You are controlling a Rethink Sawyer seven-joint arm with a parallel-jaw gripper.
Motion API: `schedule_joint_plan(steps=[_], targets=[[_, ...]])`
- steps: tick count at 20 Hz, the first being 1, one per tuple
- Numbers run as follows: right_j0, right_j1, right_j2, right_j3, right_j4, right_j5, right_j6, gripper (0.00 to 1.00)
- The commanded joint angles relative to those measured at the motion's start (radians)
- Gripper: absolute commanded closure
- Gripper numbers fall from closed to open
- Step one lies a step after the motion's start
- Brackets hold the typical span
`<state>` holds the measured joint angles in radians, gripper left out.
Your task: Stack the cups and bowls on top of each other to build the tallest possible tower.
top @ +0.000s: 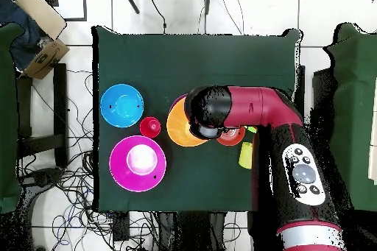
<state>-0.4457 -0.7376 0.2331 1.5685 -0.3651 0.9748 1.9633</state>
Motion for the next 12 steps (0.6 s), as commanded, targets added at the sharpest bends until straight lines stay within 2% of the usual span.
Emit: schedule_joint_plan(steps=[1, 5, 12], targets=[[-0.012, 0.038, 0.07, -0.016, -0.068, 0.035, -0.192, 1.0], [-0.007, 0.038, 0.063, -0.016, -0.061, 0.033, -0.163, 1.0], [-0.018, 0.037, 0.081, 0.0, -0.075, 0.021, -0.21, 1.0]])
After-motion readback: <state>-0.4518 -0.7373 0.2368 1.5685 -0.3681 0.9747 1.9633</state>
